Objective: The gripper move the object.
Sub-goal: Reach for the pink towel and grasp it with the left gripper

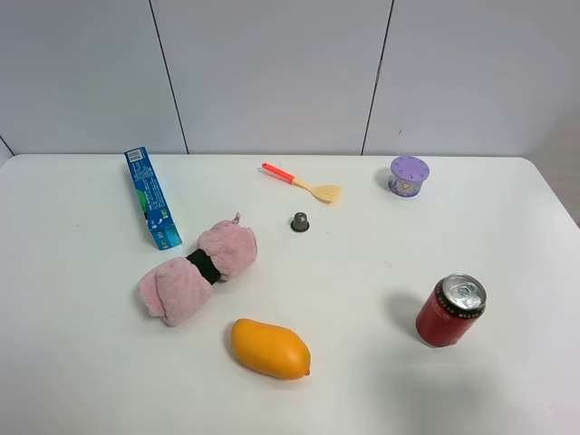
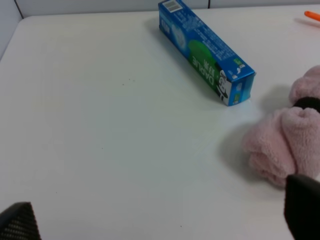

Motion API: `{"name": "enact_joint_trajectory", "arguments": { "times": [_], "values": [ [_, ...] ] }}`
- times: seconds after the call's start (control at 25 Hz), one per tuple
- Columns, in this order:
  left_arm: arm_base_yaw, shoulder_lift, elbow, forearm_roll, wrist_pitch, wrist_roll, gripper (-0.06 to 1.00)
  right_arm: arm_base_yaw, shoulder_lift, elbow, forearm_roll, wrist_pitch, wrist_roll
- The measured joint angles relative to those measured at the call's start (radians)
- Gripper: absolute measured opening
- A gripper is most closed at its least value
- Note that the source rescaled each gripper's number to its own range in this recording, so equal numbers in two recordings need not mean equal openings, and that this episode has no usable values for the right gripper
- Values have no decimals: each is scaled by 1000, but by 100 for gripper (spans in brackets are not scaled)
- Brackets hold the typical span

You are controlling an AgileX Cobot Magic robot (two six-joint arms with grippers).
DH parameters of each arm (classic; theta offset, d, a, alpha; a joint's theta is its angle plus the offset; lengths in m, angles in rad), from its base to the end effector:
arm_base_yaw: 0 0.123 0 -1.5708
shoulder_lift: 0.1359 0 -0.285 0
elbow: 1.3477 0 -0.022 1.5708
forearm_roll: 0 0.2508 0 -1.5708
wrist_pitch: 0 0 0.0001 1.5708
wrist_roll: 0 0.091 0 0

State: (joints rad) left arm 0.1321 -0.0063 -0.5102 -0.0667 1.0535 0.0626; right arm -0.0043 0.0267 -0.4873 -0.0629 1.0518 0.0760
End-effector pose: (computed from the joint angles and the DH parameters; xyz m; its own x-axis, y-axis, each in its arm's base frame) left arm -0.0061 -0.0061 0.2808 -0.4323 -0.0277 -0.9013 -0.0670 0.9978 0.0015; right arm 0.0009 -0.0050 0.2746 -0.4794 0.0467 -0.8764 0.0736 0.9972 0.0129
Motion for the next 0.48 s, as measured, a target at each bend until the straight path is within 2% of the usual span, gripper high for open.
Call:
{"name": "enact_joint_trajectory", "arguments": {
  "times": [0.48],
  "values": [
    [0,0,0,0,0,0,100,0,0,0,0,0,0]
  ]
}}
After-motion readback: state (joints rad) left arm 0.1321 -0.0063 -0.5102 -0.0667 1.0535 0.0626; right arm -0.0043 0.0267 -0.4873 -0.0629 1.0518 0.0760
